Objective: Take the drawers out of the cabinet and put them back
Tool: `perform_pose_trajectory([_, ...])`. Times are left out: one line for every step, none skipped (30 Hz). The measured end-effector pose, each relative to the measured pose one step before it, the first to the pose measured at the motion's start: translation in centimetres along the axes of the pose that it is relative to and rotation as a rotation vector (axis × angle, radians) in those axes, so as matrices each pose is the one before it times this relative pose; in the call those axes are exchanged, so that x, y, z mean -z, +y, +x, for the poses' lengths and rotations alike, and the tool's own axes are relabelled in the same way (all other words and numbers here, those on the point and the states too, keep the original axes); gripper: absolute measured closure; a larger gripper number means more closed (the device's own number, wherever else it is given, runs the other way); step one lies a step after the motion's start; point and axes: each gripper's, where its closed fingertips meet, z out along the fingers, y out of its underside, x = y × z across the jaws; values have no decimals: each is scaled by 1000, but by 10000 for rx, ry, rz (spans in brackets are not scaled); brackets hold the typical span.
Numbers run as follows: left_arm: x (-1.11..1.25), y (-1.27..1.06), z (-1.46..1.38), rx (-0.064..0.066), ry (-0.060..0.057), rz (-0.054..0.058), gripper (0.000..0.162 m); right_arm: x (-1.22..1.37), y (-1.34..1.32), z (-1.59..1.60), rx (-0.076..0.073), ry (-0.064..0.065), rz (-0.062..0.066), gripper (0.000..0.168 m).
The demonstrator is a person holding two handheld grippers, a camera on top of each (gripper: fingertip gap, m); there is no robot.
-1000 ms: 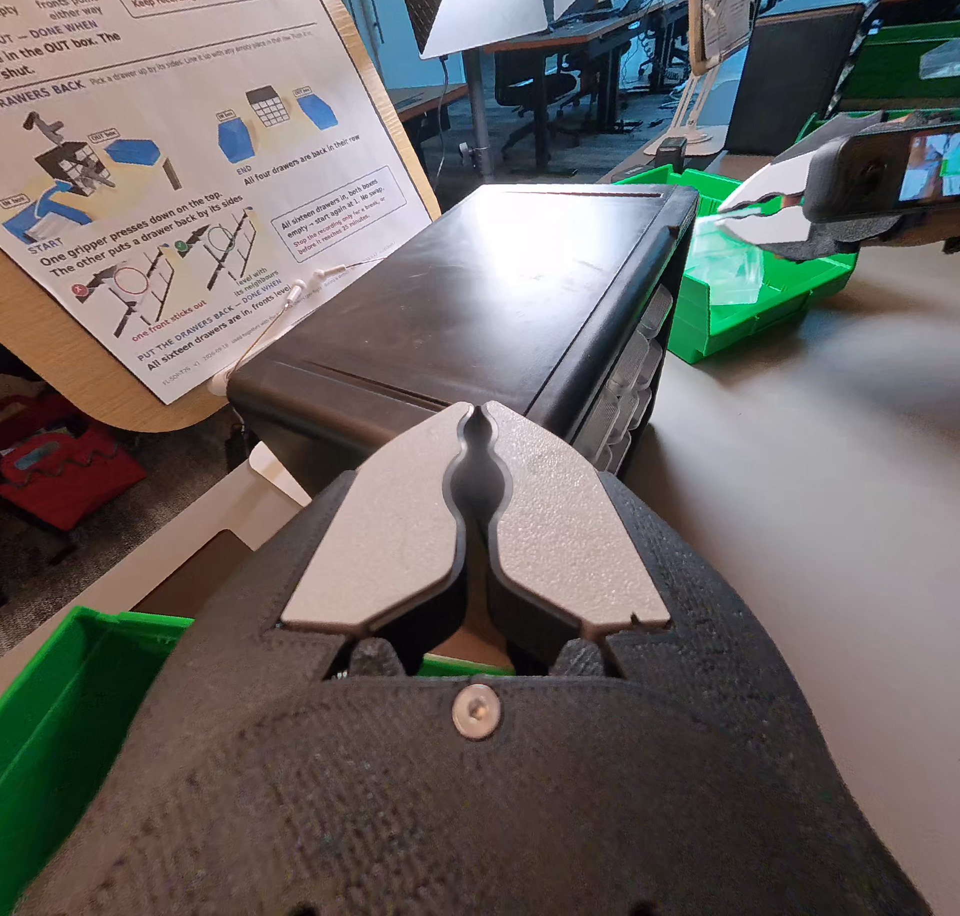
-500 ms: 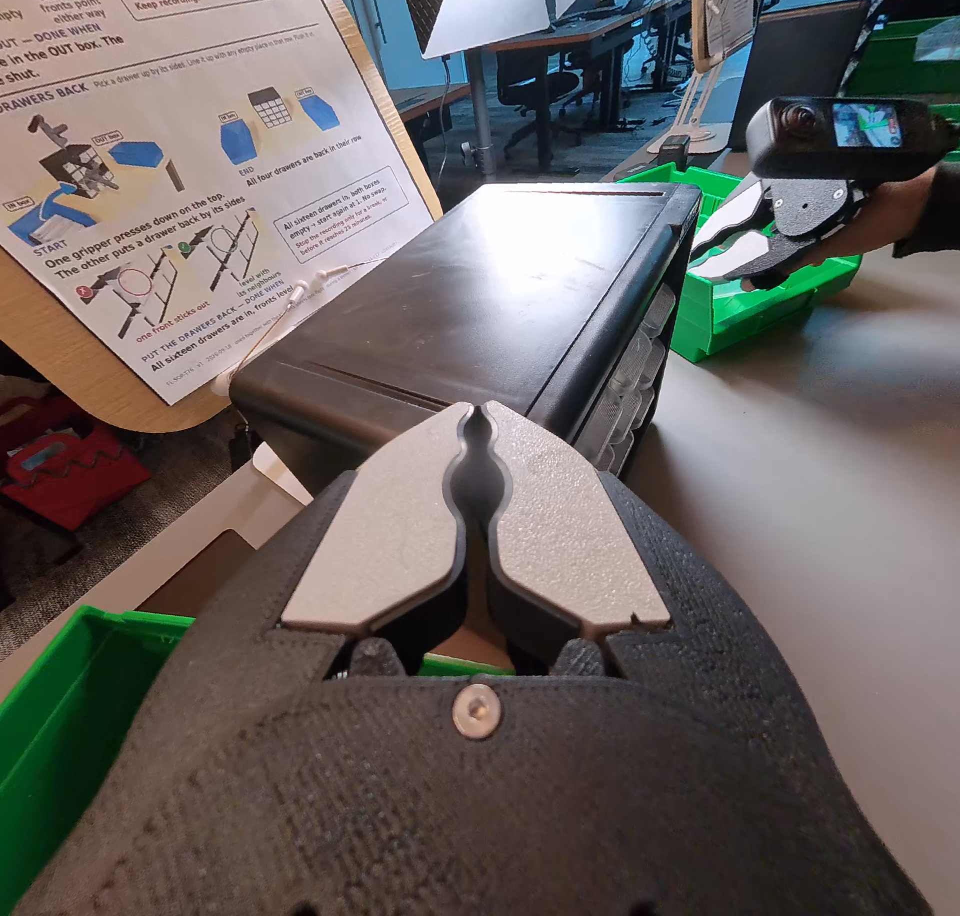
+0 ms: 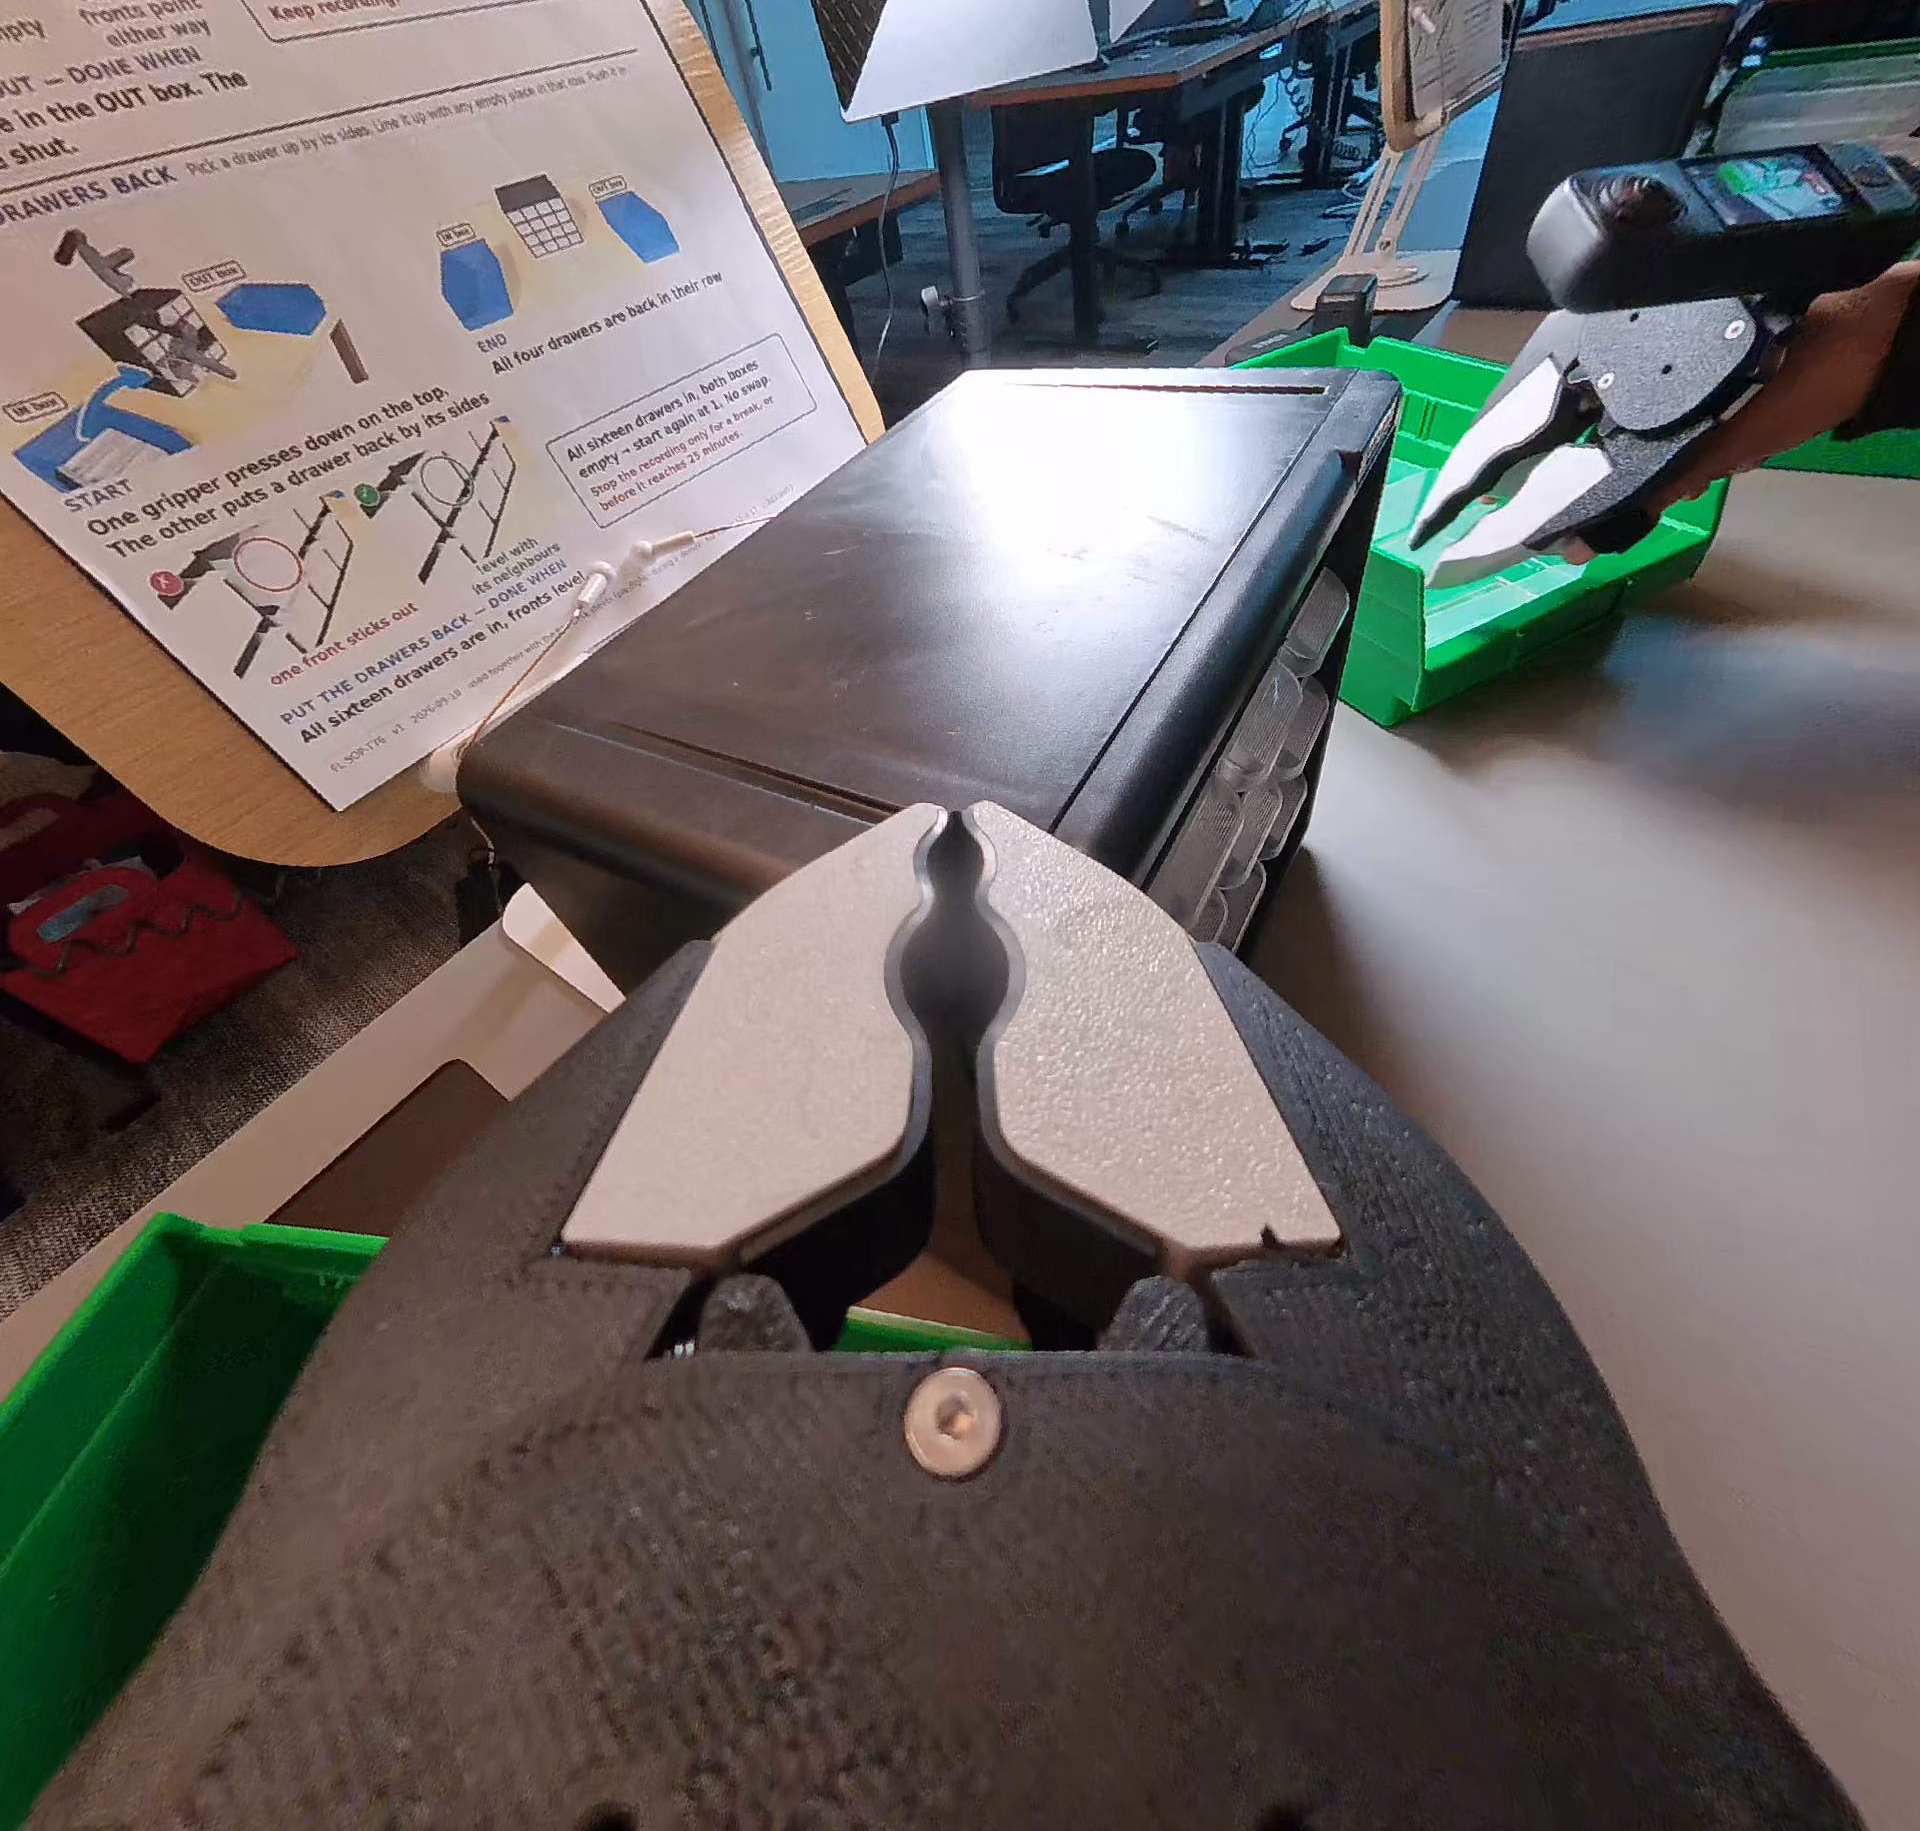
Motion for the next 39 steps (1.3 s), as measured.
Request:
perform_pose_trajectory([-10, -5, 2, 4, 4, 3, 162, 6, 761, -198, 273, -240, -325, 147])
perform_pose_trajectory([2, 10, -2, 2, 2, 2, 162, -98, 875, -280, 210, -319, -394, 147])
perform_pose_trajectory([-1, -1, 1, 0, 1, 1, 162, -187, 885, -398, 109, -424, -408, 146])
perform_pose_trajectory([8, 1, 3, 0, -3, 0, 162, -264, 715, -197, 21, -276, -308, 146])
perform_pose_trajectory([0, 0, -8, -2, -5, 0, 162, -301, 567, -73, 7, -178, -250, 147])
perform_pose_trajectory([0, -5, 8, 1, -5, 2, 162, -328, 526, -21, 18, -123, -278, 150])
perform_pose_trajectory([0, 6, -5, 7, -3, 5, 162, -322, 402, 209, 55, 36, -239, 153])
perform_pose_trajectory([0, -7, 1, 10, 1, 8, 162, -314, 405, 256, 94, 63, -269, 153])
perform_pose_trajectory([10, 3, 4, 9, 4, 10, 162, -265, 249, 227, 71, 47, -179, 154])
perform_pose_trajectory([-5, -3, 3, 5, 4, 12, 162, -205, 89, 316, 37, 106, -82, 158])
perform_pose_trajectory([1, 1, -4, 0, 7, 11, 162, -154, 159, 287, 92, 91, -131, 162])
perform_pose_trajectory([2, 1, 4, 2, 12, 11, 162, -130, 224, 118, 119, -9, -163, 163])
perform_pose_trajectory([-1, 2, -1, 7, 17, 12, 162, -66, 93, 44, 79, -52, -87, 163])
perform_pose_trajectory([2, -6, 2, 8, 20, 10, 162, -9, 4, 88, 30, -20, -40, 162])
perform_pose_trajectory([0, 4, 2, 5, 20, 10, 162, -6, 41, 80, 58, 2, -59, 162])
perform_pose_trajectory([-9, -6, -3, 4, 16, 7, 162, -9, 98, 117, 124, 64, -100, 161])
perform_pose_trajectory([3, 3, -10, 4, 7, 1, 162, -14, 186, 211, 164, 143, -159, 161])
perform_pose_trajectory([-6, 1, -7, 1, -1, -2, 162, -53, 185, 121, 169, 99, -142, 160])
perform_pose_trajectory([2, 4, -6, -5, -2, -3, 162, -27, 44, 65, 90, 70, -36, 159])
perform_pose_trajectory([-1, 1, 5, -11, -7, -4, 162, 10, 1, 84, 30, 84, -22, 157])
perform_pose_trajectory([-6, -8, -6, -12, -9, -5, 162, 30, -3, 180, 35, 156, -17, 154])
perform_pose_trajectory([5, 5, 2, -7, -5, -5, 162, 57, 26, 198, 57, 202, -16, 151])
perform_pose_trajectory([3, 1, 6, -2, -5, -2, 162, 103, 25, 46, 32, 124, 4, 151])
perform_pose_trajectory([1, 2, -9, -1, -6, -1, 162, 161, -29, 2, -21, 108, 55, 151])
perform_pose_trajectory([3, 0, 2, -4, -7, -2, 162, 334, -155, -42, -38, 80, 155, 151])
perform_pose_trajectory([-5, -2, -1, -5, -4, -1, 162, 564, -444, -41, -44, 94, 349, 151])
perform_pose_trajectory([-1, -2, 3, -1, 2, 2, 162, 774, -768, -31, -89, 119, 530, 151])
perform_pose_trajectory([0, -4, -1, 7, 12, 6, 162, 882, -952, -7, -141, 137, 591, 151])
perform_pose_trajectory([-6, -3, -10, 19, 19, 8, 162, 879, -1116, -46, -131, 142, 642, 151])
perform_pose_trajectory([-6, 5, 7, 25, 18, 8, 162, 846, -1245, -70, -103, 172, 672, 151])
perform_pose_trajectory([9, 0, 3, 15, 6, 4, 162, 773, -1288, -47, -94, 227, 672, 151])
perform_pose_trajectory([3, 0, -1, -3, -10, -1, 162, 698, -1324, -103, -91, 232, 678, 151])
perform_pose_trajectory([2, 1, -5, -12, -24, -6, 162, 615, -1346, -170, -105, 214, 702, 150])
perform_pose_trajectory([0, 0, 6, -19, -29, -8, 162, 536, -1354, -208, -141, 221, 734, 149])
perform_pose_trajectory([-2, 1, -5, -23, -25, -8, 162, 449, -1340, -296, -192, 178, 745, 148])
perform_pose_trajectory([7, 2, 2, -12, -13, -4, 162, 365, -1299, -400, -268, 130, 742, 147])
perform_pose_trajectory([0, -1, 2, 4, -1, 1, 162, 249, -1220, -540, -330, 57, 704, 146])
perform_pose_trajectory([-4, -2, -1, 9, 5, 3, 162, 94, -1012, -679, -317, 4, 602, 145])
perform_pose_trajectory([5, 1, -3, 3, 2, 2, 162, -72, -784, -681, -255, 35, 501, 145])
